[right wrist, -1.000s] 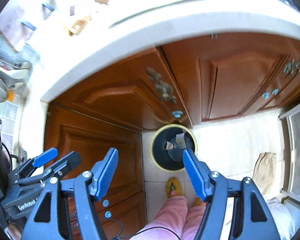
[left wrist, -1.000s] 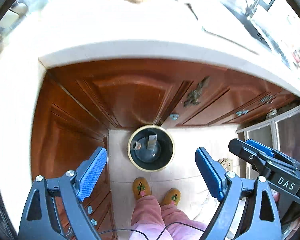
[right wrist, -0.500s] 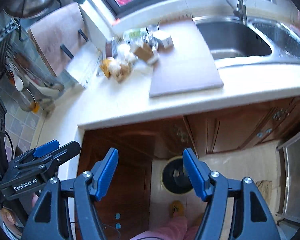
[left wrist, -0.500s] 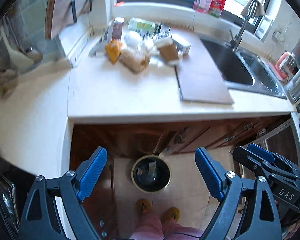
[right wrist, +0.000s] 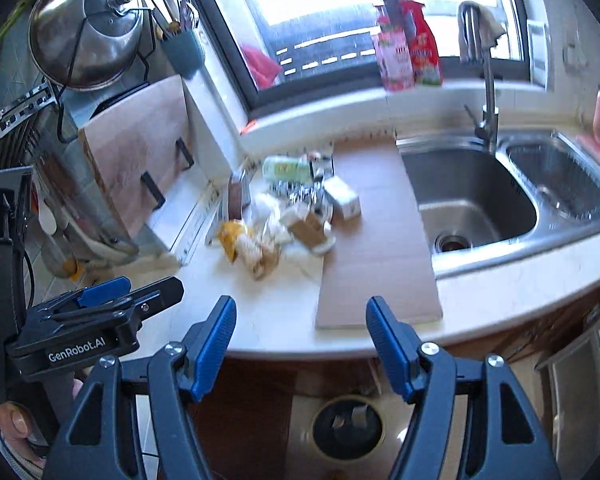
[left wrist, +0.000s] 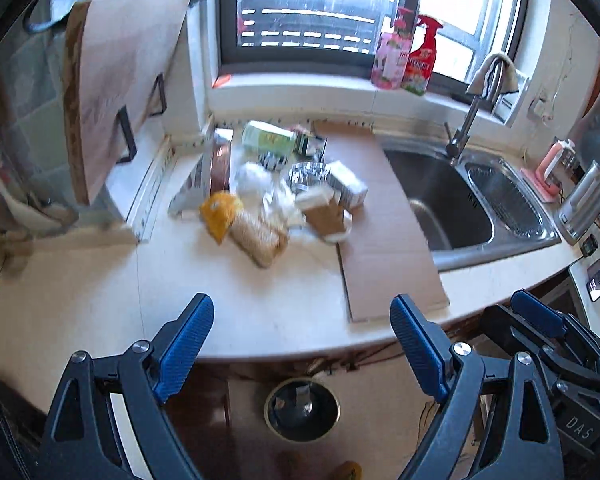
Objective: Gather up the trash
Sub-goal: 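Raise both tools from the bin back up to the counter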
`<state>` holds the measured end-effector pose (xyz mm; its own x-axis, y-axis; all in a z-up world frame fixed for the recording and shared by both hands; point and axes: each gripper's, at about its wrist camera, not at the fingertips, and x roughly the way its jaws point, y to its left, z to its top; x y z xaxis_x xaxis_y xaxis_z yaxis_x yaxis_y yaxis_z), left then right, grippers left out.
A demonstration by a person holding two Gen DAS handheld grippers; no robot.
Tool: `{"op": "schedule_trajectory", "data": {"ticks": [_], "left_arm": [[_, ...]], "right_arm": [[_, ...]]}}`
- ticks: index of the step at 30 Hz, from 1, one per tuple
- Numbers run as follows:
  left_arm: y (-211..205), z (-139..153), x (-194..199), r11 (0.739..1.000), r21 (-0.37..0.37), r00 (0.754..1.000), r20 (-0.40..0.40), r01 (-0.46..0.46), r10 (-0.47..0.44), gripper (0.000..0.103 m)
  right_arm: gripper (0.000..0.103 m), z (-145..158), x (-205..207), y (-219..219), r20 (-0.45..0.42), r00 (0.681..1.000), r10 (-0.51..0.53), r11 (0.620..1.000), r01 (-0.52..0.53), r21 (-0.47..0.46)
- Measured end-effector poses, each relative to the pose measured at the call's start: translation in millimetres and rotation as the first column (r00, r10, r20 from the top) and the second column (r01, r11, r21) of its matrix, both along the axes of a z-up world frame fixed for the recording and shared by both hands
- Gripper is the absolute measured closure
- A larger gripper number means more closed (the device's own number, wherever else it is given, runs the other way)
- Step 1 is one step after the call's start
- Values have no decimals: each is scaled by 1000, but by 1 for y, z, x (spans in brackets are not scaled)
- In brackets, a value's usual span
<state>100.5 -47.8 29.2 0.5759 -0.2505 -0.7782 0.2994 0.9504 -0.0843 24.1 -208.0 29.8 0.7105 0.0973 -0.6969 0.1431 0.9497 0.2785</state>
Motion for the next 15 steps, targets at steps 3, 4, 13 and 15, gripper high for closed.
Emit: {"op": "schedule_trajectory", "data": {"ticks": [3,4,13,15], "left_arm": [[-8,13,17,1000,2,999,41,22,-22,14],[-10,16,23,1000,9,998,56,26,-26,14],[-15,-1,73,999,29,999,42,14,-15,14],[-16,-13,87,999,48,1000,25,3,-4,14]], "right_arm": [[35,11,15,2,33,999,-20,999,21,-30],[35,13,19,3,42,999,-23,999,25,-41],[35,8,73,0,28,999,-25,994,28,-104],[35,1,88,-3,10,1000,-10,993,11,-116]]}}
